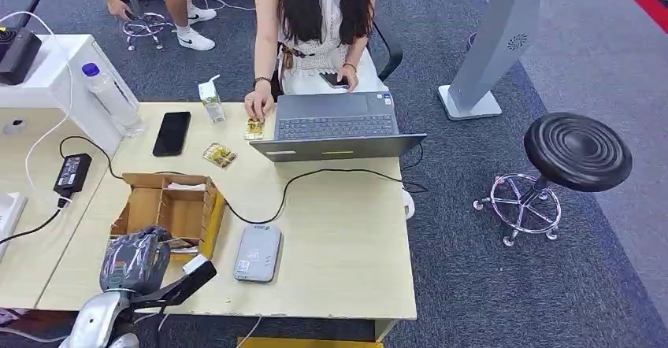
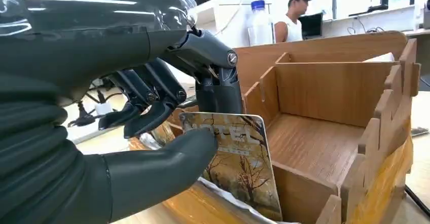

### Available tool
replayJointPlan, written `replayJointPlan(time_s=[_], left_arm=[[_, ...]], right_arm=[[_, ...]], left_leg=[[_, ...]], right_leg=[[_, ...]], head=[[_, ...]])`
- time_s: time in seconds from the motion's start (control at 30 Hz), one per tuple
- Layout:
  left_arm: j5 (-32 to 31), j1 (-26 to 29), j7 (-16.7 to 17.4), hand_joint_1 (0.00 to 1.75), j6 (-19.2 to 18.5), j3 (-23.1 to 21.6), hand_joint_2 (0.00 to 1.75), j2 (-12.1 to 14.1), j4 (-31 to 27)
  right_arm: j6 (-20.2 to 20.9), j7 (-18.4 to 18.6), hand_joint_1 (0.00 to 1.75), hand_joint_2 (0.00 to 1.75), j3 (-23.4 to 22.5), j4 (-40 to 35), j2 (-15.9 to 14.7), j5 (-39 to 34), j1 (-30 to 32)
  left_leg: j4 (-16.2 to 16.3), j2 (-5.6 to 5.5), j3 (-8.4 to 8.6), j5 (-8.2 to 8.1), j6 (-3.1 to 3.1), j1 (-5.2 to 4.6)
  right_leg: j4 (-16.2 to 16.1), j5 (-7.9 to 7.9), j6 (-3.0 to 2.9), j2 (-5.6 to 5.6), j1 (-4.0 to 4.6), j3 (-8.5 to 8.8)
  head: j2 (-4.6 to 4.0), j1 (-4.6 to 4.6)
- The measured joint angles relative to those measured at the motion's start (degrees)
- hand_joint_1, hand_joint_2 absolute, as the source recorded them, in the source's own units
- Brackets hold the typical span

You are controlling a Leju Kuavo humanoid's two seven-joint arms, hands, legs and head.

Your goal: Pass the card to the sensor for recognition and then transmit it.

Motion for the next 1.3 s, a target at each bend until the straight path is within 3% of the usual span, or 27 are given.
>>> replayJointPlan(time_s=[0.23, 0.57, 0.73, 1.0, 1.07, 1.13, 1.2, 1.3], left_arm=[[-1.33, 0.11, 0.52, 1.75, 2.62, 0.00, 1.75, -0.11, -1.53], [-2.27, 0.71, 0.13, 1.75, 3.26, 0.00, 1.75, -0.04, -10.33], [-1.55, 1.03, -1.93, 1.75, 4.83, -0.24, 1.75, 0.37, -16.20], [1.33, -3.88, -2.89, 1.75, 5.31, -0.61, 1.75, 2.45, -24.46], [-1.05, -6.91, -1.68, 1.75, 6.95, -0.63, 1.75, 2.47, -24.33], [-4.77, -13.16, 0.37, 1.75, 11.09, -0.63, 1.75, 2.47, -21.59], [-7.37, -20.21, 1.27, 1.75, 13.64, -0.61, 1.75, 2.73, -15.75], [-9.64, -30.60, 1.33, 1.75, 13.70, -0.61, 1.75, 3.41, -5.03]], right_arm=[[0.02, -0.11, 0.00, 1.75, 0.00, 0.00, 0.00, -0.02, 0.00], [-0.04, -0.50, 0.00, 1.75, -0.22, 0.00, 0.00, -0.50, 0.01], [-0.11, -1.03, 0.00, 1.75, -0.74, 0.00, 0.00, -0.92, 0.03], [-0.02, -1.46, 0.00, 1.75, -1.49, 0.00, 0.00, -0.59, 0.06], [0.00, -1.46, 0.00, 1.75, -1.49, 0.00, 0.00, 0.24, 0.04], [0.15, -1.16, 0.00, 1.75, -1.27, 0.00, 0.00, 1.88, -0.16], [0.44, -0.55, 0.00, 1.75, -0.85, 0.00, 0.00, 2.95, -0.68], [0.79, 0.64, 0.00, 1.75, 0.00, 0.00, 0.00, 3.74, -1.41]], left_leg=[[0.00, 0.00, 0.00, 0.00, 0.00, 0.00], [0.00, -0.02, 0.00, 0.00, 0.00, 0.00], [0.01, -0.02, 0.01, 0.00, 0.00, 0.00], [0.03, -0.02, 0.10, 0.02, 0.00, 0.00], [0.06, -0.11, 0.05, 0.11, 0.05, 0.00], [0.07, -0.37, -0.02, 0.24, 0.03, 0.00], [0.06, -0.51, -0.02, 0.32, 0.02, 0.01], [0.06, -0.42, -0.05, 0.49, -0.07, 0.01]], right_leg=[[0.00, 0.00, 0.00, 0.00, 0.00, 0.00], [0.00, 0.00, 0.00, -0.02, 0.00, 0.01], [0.00, 0.00, 0.00, -0.02, 0.00, -0.01], [-0.01, 0.02, -0.01, -0.03, 0.00, -0.02], [-0.03, 0.03, 0.00, -0.15, 0.00, -0.10], [-0.01, 0.07, 0.00, -0.42, 0.00, 0.07], [0.00, 0.16, 0.01, -0.57, 0.01, 0.10], [0.04, 0.32, -0.05, -0.49, 0.02, 0.02]], head=[[0.00, 0.00], [0.00, 0.00], [0.00, 0.02], [0.00, 0.00], [0.00, 0.02], [0.00, 0.02], [0.00, 0.04], [0.00, 0.02]])
